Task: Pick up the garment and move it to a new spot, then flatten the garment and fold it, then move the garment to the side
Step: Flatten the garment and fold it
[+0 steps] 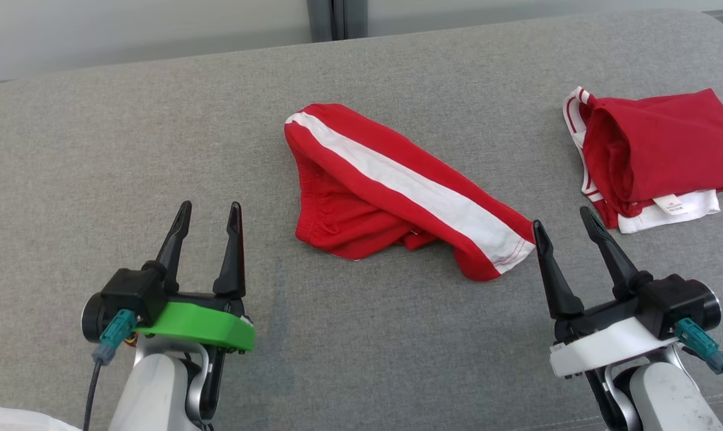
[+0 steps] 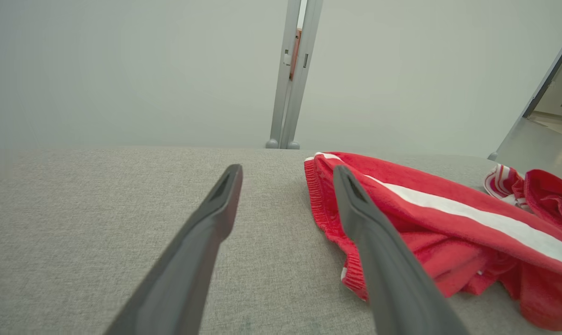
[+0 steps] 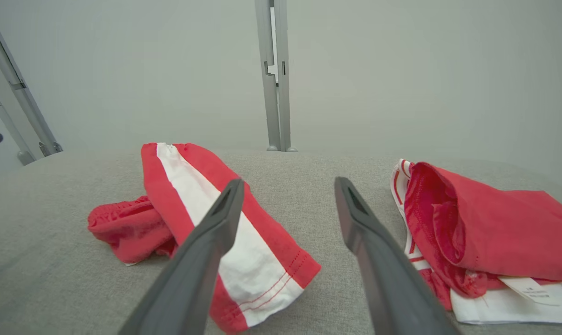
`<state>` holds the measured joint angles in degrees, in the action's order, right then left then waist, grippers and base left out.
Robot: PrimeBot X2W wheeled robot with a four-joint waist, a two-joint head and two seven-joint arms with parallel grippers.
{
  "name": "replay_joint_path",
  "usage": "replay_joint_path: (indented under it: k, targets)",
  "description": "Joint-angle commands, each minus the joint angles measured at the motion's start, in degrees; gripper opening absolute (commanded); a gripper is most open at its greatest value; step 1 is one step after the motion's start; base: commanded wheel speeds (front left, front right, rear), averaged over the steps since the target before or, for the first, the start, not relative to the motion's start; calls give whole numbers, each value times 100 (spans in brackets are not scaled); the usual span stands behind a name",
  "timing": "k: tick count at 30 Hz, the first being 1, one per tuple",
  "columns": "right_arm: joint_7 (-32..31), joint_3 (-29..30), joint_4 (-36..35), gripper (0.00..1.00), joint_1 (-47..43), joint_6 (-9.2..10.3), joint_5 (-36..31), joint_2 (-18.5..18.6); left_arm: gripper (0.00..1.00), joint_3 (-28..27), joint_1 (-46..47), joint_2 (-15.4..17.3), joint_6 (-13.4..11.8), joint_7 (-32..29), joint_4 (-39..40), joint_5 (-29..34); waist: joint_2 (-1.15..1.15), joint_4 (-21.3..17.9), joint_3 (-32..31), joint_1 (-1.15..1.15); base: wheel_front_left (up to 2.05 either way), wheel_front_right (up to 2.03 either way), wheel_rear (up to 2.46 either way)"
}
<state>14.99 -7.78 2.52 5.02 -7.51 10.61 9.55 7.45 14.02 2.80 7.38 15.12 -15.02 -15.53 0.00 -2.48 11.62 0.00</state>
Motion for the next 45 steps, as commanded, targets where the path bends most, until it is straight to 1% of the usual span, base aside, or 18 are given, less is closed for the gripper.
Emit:
replay_joint_path:
  k: [1,6,11,15,21,27,28,29,31,33,35,38,40,42,44,45]
  targets:
    - [24,-38,37,100,-28,4,-67,37,100,17,44,20,14,1,14,-29,0,42,6,0,0,0,0]
    - [21,-192,462,100,19,4,20,150,100,121,32,20,16,1,9,-96,0,150,57,0,0,0,0]
    - [21,-125,934,100,99,4,684,-17,100,182,75,21,17,1,-16,-131,0,270,162,0,0,0,0]
    - [21,-211,1233,100,157,3,1328,-62,100,198,111,20,17,1,-42,-116,0,326,235,0,0,0,0]
    - [21,-487,1379,100,322,3,2060,34,100,189,154,21,18,1,-65,-101,0,346,313,0,0,0,0]
    - [22,-757,1280,100,478,3,2361,147,100,151,177,21,17,1,-89,-65,0,317,335,0,0,0,0]
    - [22,-778,1249,60,492,3,2373,165,100,145,180,21,17,1,-95,-58,0,310,336,0,0,0,0]
    - [22,-807,1193,0,500,3,2406,190,100,143,191,21,17,1,-103,-42,0,299,340,0,0,0,0]
    - [22,-868,1082,0,486,3,2437,231,100,132,243,47,17,1,-114,-26,0,271,350,0,0,0,0]
    - [22,-948,936,0,454,3,2471,293,100,140,346,146,17,1,-135,-14,0,191,366,0,0,0,0]
    - [22,-1024,853,0,418,3,2504,339,100,159,475,212,17,1,-169,-109,0,117,380,0,0,0,0]
    - [22,-1179,752,0,384,3,2537,432,100,360,747,424,17,1,-311,-245,0,-27,407,0,0,0,0]
    - [22,-1291,695,0,405,2,2591,496,100,591,1008,589,18,-75,-449,-479,0,-133,427,0,0,0,0]
    - [22,-1354,655,0,474,3,2649,539,100,859,1346,805,18,-328,-531,-837,0,-238,451,0,0,0,0]
    - [22,-1405,642,0,563,2,2678,577,100,1167,1687,1009,18,-759,-565,-1330,0,-330,484,0,0,0,0]
    - [22,-1452,640,0,629,2,2701,594,100,1284,1896,1166,18,-1062,-598,-1641,0,-383,509,0,0,0,0]
